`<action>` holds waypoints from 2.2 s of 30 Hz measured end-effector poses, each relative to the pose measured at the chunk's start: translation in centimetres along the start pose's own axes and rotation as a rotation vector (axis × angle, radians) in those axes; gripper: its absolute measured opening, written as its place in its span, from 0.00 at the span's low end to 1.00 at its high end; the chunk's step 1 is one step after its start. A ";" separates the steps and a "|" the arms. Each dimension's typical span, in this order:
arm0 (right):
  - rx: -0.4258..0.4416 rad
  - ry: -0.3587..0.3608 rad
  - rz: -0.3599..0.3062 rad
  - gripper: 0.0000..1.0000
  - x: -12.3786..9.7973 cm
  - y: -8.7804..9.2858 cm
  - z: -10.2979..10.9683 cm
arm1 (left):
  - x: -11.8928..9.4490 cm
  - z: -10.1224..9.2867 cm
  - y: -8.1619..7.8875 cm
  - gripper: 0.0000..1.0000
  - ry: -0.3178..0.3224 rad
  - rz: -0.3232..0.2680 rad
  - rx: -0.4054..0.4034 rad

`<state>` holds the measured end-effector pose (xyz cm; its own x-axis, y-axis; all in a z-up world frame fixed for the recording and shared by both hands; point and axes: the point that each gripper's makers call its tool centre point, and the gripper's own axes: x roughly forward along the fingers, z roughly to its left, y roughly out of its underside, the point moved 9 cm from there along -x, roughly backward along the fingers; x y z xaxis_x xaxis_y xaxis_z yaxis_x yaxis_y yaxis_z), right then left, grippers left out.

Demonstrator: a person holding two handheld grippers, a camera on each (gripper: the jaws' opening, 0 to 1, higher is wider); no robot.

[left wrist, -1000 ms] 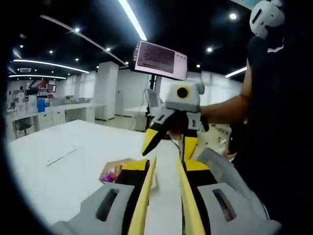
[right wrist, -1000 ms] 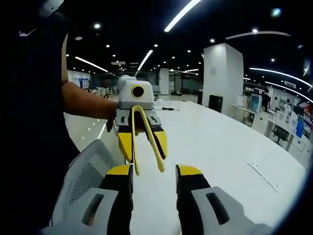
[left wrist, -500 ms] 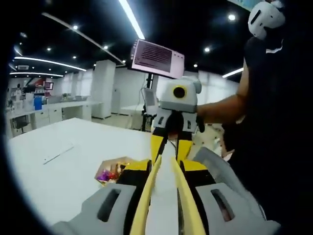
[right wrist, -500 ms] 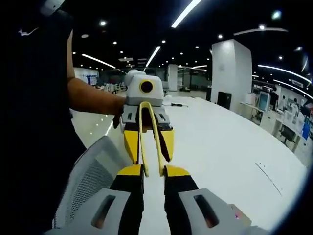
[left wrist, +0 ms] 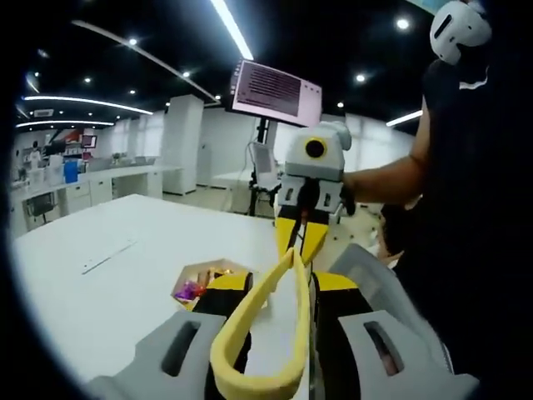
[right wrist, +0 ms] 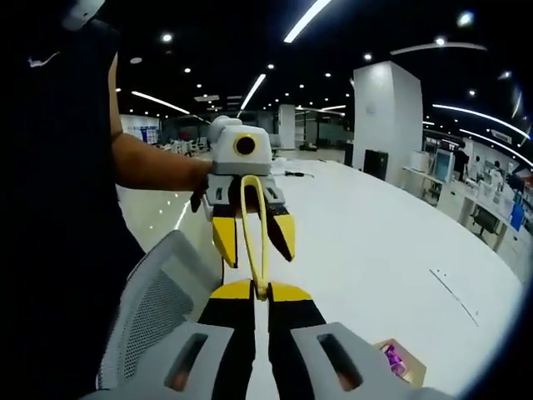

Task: Place the target food into the container with the food tongs after gripping and lifting it, then release it inside without dropping or visibly crushing the food.

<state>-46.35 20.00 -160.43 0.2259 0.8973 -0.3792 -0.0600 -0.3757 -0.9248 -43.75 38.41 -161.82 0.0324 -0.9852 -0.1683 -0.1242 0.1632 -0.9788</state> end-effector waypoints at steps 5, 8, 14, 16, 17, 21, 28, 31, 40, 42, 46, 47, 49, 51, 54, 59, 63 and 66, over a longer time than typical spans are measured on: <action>-0.009 0.004 0.022 0.02 -0.3 0.0 -0.1 | -1.0 0.4 -0.3 0.26 -0.013 0.012 -0.002; -0.027 0.008 0.041 0.02 -0.6 0.0 -0.1 | -1.6 0.5 -0.5 0.27 -0.015 0.023 -0.003; -0.044 0.003 0.056 0.02 -0.9 0.0 -0.2 | -2.2 0.4 -0.5 0.21 -0.020 0.071 0.015; -0.050 0.004 0.062 0.02 -0.9 0.0 -0.3 | -2.1 0.3 -0.5 0.22 -0.022 0.082 0.014; -0.044 0.003 0.063 0.02 -1.0 0.0 -0.3 | -2.2 0.2 -0.5 0.20 -0.025 0.091 0.018; -0.047 0.004 0.067 0.02 -1.1 0.0 -0.2 | -2.2 0.1 -0.6 0.17 -0.020 0.109 0.046; -0.069 0.012 0.097 0.02 -1.5 0.5 -0.4 | -2.4 -0.2 -0.8 0.16 -0.019 0.153 0.058; -0.076 0.012 0.112 0.02 -1.5 0.7 -0.4 | -2.5 -0.4 -0.6 0.15 -0.020 0.186 0.076; -0.104 0.020 0.146 0.04 -0.3 3.0 -0.4 | -2.0 -0.4 1.8 0.13 -0.030 0.323 0.156; -0.108 0.024 0.159 0.04 0.0 3.5 -0.3 | -1.7 -0.4 2.5 0.13 -0.032 0.342 0.152; -0.144 0.044 0.215 0.08 0.7 5.0 -0.4 | -1.1 0.2 4.1 0.13 -0.054 0.383 0.172; -0.154 0.047 0.226 0.09 0.7 5.3 -0.4 | -0.9 0.3 4.5 0.13 -0.056 0.391 0.178; -0.153 0.045 0.243 0.11 1.0 6.0 -0.5 | -0.6 0.5 5.5 0.13 -0.053 0.422 0.196; -0.151 0.047 0.264 0.12 1.2 6.8 -0.6 | -0.3 0.8 6.4 0.13 -0.051 0.426 0.194; -0.137 0.050 0.273 0.13 1.5 7.9 -0.8 | 0.0 1.2 7.7 0.13 -0.051 0.429 0.188; -0.146 0.040 0.331 0.14 2.8 9.9 -0.6 | 0.8 1.5 10.5 0.13 -0.048 0.520 0.199; -0.153 0.028 0.359 0.15 3.8 11.3 -0.5 | 1.2 1.6 12.5 0.13 -0.057 0.588 0.194; -0.151 0.023 0.377 0.15 4.5 12.3 -0.4 | 1.4 1.7 13.5 0.13 -0.059 0.628 0.192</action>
<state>-45.65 19.34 -173.47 0.2368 0.6855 -0.6885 0.0006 -0.7087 -0.7055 -43.73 39.31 -175.50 0.0666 -0.6959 -0.7150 0.0422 0.7179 -0.6948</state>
